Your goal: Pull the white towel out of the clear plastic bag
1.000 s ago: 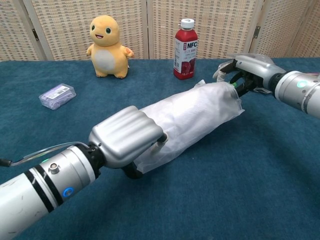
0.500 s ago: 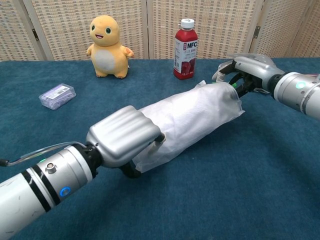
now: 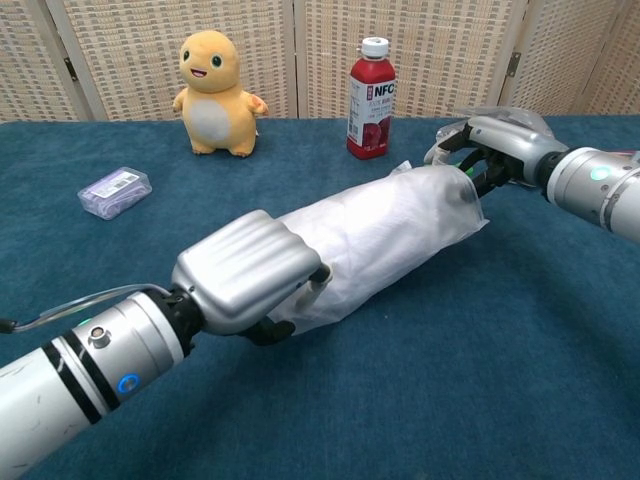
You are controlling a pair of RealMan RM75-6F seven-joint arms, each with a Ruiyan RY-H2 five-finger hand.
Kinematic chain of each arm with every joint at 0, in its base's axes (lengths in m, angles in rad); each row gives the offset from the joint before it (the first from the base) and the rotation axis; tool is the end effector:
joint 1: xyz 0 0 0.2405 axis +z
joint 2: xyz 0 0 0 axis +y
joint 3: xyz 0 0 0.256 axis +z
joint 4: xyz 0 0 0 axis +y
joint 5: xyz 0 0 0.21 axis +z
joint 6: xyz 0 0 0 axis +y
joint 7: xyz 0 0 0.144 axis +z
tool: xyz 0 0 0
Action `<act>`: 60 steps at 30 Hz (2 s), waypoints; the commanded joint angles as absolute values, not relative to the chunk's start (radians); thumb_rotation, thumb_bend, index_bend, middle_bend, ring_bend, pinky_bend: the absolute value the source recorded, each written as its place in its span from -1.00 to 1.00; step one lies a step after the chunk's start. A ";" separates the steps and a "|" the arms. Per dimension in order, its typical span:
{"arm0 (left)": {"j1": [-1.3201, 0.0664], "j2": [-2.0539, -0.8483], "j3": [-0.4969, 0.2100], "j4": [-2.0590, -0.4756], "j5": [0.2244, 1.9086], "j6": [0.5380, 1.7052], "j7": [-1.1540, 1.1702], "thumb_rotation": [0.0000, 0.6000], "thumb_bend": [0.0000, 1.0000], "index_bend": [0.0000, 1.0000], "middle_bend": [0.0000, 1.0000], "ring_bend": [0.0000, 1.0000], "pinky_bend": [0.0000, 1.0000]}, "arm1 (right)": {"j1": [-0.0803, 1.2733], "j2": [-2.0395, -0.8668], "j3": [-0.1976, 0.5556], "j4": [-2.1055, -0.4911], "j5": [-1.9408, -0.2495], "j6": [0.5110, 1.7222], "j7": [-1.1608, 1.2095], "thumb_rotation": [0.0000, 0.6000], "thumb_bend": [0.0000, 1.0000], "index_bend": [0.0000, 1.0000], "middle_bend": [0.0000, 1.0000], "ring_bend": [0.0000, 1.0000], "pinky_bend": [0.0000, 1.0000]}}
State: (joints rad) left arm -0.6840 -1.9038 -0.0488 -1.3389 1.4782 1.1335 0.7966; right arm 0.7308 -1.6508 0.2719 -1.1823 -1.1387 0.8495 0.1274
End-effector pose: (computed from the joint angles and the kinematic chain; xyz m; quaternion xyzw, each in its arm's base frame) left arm -0.0873 0.2550 -0.1077 -0.8257 -0.1097 -0.3797 0.4025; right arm -0.1826 -0.3864 -0.0209 0.6281 -0.5215 0.4317 0.3835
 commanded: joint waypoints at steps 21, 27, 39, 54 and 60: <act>-0.673 -1.911 -0.055 -1.306 1.517 1.166 0.739 1.00 -0.28 0.42 0.95 0.68 0.75 | 0.722 -1.643 0.270 -1.187 -1.144 0.855 0.137 1.00 0.32 0.56 -0.56 -0.91 -0.57; -0.665 -1.897 -0.060 -1.325 1.517 1.172 0.739 1.00 -0.28 0.43 0.96 0.69 0.76 | 0.720 -1.633 0.275 -1.193 -1.140 0.861 0.129 1.00 0.32 0.56 -0.56 -0.91 -0.57; -0.652 -1.895 -0.078 -1.337 1.508 1.192 0.738 1.00 -0.26 0.47 1.00 0.75 0.85 | 0.714 -1.618 0.281 -1.204 -1.125 0.866 0.118 1.00 0.32 0.56 -0.54 -0.91 -0.57; -0.627 -1.896 -0.088 -1.364 1.500 1.225 0.762 1.00 0.01 0.33 0.88 0.69 0.87 | 0.703 -1.603 0.278 -1.213 -1.123 0.871 0.119 1.00 0.32 0.56 -0.54 -0.91 -0.57; -0.620 -1.896 -0.087 -1.368 1.498 1.228 0.767 1.00 0.06 0.31 0.85 0.68 0.87 | 0.700 -1.603 0.274 -1.209 -1.124 0.871 0.120 1.00 0.32 0.56 -0.54 -0.91 -0.57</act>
